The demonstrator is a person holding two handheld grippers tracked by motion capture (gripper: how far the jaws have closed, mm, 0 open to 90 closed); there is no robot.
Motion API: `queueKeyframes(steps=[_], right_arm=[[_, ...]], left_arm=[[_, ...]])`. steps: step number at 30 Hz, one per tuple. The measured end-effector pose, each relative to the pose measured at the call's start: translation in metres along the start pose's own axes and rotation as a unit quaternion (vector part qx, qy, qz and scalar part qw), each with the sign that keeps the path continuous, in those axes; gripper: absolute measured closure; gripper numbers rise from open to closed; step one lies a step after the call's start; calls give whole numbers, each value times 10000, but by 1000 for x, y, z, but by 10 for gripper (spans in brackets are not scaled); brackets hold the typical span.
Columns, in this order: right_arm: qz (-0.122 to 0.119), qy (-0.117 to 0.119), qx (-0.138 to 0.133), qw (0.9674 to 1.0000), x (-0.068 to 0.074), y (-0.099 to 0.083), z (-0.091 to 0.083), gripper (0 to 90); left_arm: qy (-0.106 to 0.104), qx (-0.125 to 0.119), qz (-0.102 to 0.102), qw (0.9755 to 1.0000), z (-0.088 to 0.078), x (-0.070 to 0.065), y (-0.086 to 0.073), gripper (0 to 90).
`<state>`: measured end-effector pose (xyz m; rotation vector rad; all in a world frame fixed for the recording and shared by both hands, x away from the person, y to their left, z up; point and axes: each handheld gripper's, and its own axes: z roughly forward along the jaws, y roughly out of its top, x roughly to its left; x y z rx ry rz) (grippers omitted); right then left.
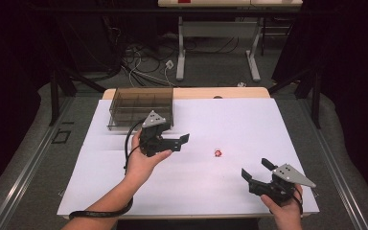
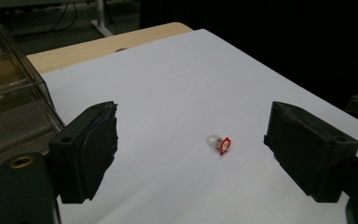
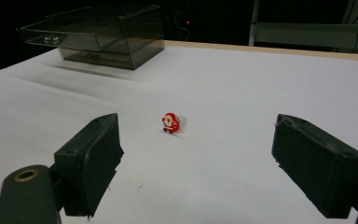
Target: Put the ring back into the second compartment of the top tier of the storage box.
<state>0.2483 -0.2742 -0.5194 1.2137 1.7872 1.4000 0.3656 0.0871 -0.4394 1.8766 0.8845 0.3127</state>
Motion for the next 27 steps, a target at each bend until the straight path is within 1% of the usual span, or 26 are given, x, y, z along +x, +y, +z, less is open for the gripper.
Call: queueKeyframes(steps=[1, 2, 3, 4, 6, 7, 8, 9, 10, 11, 13, 14, 15, 16, 20, 21, 23, 24, 26, 27], right_arm=[[0, 0, 0, 10000, 0, 0, 0, 149], [8, 5, -9, 10000, 0, 0, 0, 149], [3, 6, 27, 10000, 0, 0, 0, 149], [-1, -7, 0, 10000, 0, 0, 0, 149], [-8, 16, 8, 10000, -1, 0, 0, 149], [-9, 31, 8, 10000, -1, 0, 0, 149], [1, 29, -25, 10000, -1, 0, 0, 149], [2, 31, -25, 10000, -1, 0, 0, 149], [-15, 36, 24, 10000, -1, 0, 0, 149], [-17, 37, 12, 10000, -1, 0, 0, 149], [-15, 39, 15, 10000, -1, 0, 0, 149], [0, 37, -23, 10000, -1, 0, 0, 149], [-11, 38, -24, 10000, -1, 0, 0, 149], [-11, 40, -23, 10000, -1, 0, 0, 149], [1, 30, -13, 10000, -1, 0, 0, 149], [16, 30, -8, 10000, -1, 0, 0, 149], [-16, 35, -17, 10000, -2, 0, 0, 149], [-15, 37, -17, 10000, -2, 0, 0, 149], [-12, 41, -16, 10000, -2, 0, 0, 149], [-12, 42, -17, 10000, -2, 0, 0, 149]], left_arm=[[0, 0, 0, 10000, 0, 0, 0, 165], [75, 35, 44, 10000, 5, -1, 1, 165], [94, 40, 56, 9999, 8, -2, 2, 165], [70, 90, 84, 9999, 10, -2, 2, 165], [72, 85, 118, 9999, 16, -5, 3, 185], [72, 85, 118, 9999, 16, -5, 3, 191], [74, 107, 116, 9998, 21, -7, 4, 193], [74, 107, 116, 9998, 21, -7, 4, 194], [31, 78, 95, 9999, 26, -10, 5, 194], [31, 78, 95, 9999, 26, -10, 5, 195], [-7, 94, 111, 9999, 32, -13, 6, 199], [20, 135, 172, 9998, 37, -17, 7, 203], [20, 135, 172, 9998, 37, -17, 7, 204], [-10, 161, 221, 9996, 41, -20, 8, 205], [-50, 158, 260, 9995, 47, -25, 11, 221], [-48, 121, 310, 9994, 52, -28, 12, 221], [-47, 163, 372, 9992, 55, -30, 14, 221], [-47, 163, 372, 9992, 55, -30, 14, 221], [-26, 164, 400, 9991, 60, -34, 16, 221], [-56, 157, 388, 9991, 62, -35, 16, 221]])
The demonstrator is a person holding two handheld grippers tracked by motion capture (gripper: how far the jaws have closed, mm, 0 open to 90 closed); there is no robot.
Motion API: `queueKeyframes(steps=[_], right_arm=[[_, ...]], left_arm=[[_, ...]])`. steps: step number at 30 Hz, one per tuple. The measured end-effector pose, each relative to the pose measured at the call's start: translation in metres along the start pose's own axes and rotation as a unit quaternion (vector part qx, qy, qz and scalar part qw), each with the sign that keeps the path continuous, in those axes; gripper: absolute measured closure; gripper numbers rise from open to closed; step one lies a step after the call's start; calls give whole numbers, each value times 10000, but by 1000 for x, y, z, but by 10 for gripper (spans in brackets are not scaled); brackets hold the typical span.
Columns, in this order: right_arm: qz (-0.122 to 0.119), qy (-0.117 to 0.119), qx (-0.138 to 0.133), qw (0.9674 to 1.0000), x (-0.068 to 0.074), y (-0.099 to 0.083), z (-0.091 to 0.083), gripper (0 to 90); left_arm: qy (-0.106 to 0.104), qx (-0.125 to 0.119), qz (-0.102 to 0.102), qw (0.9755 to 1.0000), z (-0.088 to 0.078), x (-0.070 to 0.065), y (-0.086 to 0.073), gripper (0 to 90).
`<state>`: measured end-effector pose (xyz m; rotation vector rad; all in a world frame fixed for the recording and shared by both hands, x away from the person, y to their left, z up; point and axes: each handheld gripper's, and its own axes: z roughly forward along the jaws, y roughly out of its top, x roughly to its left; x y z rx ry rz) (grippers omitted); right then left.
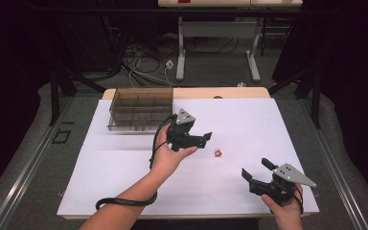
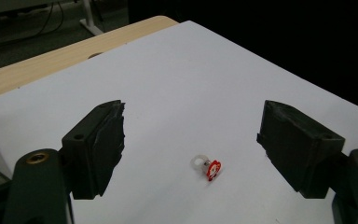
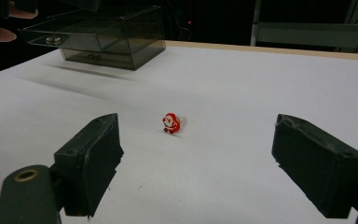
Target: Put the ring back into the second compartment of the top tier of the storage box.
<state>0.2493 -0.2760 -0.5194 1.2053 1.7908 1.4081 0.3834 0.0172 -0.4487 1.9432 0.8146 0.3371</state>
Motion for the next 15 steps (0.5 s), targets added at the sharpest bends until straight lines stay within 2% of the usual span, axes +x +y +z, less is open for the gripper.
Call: queueKeyframes(steps=[6, 10, 11, 15], right_arm=[[-11, -3, 22, 10000, -1, 0, 0, 149], [-2, 5, 14, 10000, 0, 0, 0, 149], [-4, 10, 17, 10000, 0, 0, 0, 149], [14, 36, 10, 10000, 0, 0, 0, 149]], left_arm=[[-88, 84, -24, 9999, 8, -2, 2, 233], [-92, 116, 36, 9999, 13, -2, 2, 268], [-81, 205, 105, 9997, 15, -1, 2, 276], [-97, 243, 50, 9996, 23, -1, 0, 282]])
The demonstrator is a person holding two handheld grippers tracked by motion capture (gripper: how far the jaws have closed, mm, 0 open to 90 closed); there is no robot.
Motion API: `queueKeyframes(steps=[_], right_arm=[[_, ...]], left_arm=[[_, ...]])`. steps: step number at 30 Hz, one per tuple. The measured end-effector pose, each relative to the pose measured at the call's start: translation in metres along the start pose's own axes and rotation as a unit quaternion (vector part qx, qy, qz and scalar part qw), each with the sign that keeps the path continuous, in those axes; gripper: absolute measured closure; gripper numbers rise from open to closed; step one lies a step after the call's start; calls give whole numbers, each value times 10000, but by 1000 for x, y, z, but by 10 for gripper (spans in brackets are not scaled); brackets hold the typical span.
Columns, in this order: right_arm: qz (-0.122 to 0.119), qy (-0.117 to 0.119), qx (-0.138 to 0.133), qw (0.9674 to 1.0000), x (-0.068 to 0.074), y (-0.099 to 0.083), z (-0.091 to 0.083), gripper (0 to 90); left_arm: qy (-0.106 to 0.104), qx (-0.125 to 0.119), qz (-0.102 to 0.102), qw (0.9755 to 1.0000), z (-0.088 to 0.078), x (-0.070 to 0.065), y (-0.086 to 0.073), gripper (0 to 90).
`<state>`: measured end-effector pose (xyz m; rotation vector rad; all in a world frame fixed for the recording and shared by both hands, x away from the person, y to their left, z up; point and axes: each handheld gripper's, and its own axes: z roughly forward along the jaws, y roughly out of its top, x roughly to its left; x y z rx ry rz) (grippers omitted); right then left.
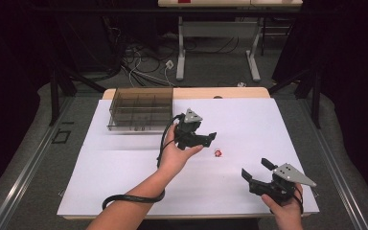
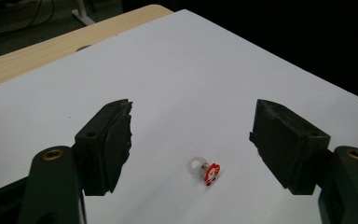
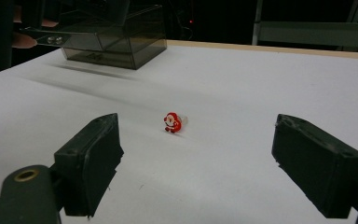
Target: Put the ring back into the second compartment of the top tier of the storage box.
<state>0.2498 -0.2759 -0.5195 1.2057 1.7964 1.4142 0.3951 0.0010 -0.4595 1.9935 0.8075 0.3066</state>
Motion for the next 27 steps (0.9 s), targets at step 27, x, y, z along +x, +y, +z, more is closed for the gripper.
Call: queueKeyframes(steps=[27], right_arm=[[11, 38, 18, 10000, -1, 0, 1, 149]], left_arm=[[-302, 747, -5, 9967, 45, -11, -15, 360]])
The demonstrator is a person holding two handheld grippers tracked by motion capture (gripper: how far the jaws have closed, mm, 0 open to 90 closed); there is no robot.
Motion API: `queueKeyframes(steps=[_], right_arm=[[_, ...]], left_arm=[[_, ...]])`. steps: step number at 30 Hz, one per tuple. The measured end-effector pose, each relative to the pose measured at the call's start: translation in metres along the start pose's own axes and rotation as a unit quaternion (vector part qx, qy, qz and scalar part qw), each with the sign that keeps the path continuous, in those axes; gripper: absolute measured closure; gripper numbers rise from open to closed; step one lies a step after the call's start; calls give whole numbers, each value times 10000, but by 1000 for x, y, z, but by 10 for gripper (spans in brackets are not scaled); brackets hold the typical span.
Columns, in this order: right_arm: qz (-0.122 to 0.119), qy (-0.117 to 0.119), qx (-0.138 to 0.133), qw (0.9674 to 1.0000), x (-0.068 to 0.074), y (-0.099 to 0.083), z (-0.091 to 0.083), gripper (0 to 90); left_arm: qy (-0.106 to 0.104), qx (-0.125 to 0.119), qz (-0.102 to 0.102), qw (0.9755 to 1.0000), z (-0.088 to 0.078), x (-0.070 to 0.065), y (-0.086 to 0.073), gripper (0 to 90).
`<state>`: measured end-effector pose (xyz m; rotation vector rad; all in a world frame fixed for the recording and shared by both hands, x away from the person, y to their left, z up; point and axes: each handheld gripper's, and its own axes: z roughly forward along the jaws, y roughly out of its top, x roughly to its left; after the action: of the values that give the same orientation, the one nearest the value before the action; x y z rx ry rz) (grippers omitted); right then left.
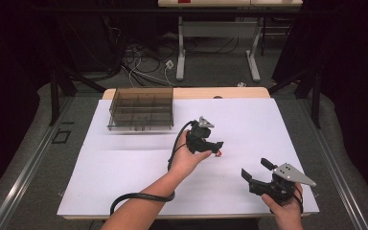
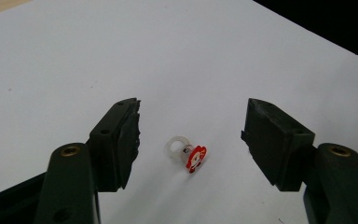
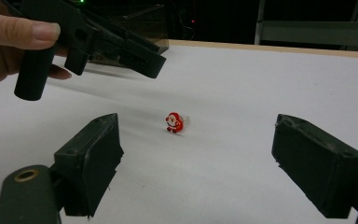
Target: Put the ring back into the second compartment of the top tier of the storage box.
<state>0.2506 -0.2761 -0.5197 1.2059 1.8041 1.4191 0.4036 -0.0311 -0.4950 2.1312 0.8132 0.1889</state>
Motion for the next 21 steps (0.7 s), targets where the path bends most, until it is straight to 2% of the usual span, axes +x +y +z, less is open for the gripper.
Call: queueKeyframes(steps=[4, 5, 6, 8, 9, 11, 21], right_arm=[[18, -1, -17, 10000, 0, 0, 0, 149], [18, -1, -17, 10000, 0, 0, 0, 149], [17, 1, -17, 10000, 0, 0, 0, 149], [38, -9, -25, 10000, 0, 0, 0, 149], [39, 6, 13, 10000, 0, 0, 0, 149], [42, 8, 13, 10000, 0, 0, 0, 149], [51, 28, 20, 10000, -1, 0, 0, 149]], left_arm=[[-47, 58, -20, 10000, 6, -2, -1, 373], [-39, 95, 26, 9999, 8, -2, -1, 373], [-107, 124, -60, 9998, 12, -3, -2, 375], [-128, 190, -46, 9997, 13, -3, -2, 381], [-203, 240, -122, 9994, 15, -2, -3, 386], [-225, 231, -177, 9993, 17, -2, -3, 389], [-303, 567, -291, 9975, 25, 1, -6, 449]])
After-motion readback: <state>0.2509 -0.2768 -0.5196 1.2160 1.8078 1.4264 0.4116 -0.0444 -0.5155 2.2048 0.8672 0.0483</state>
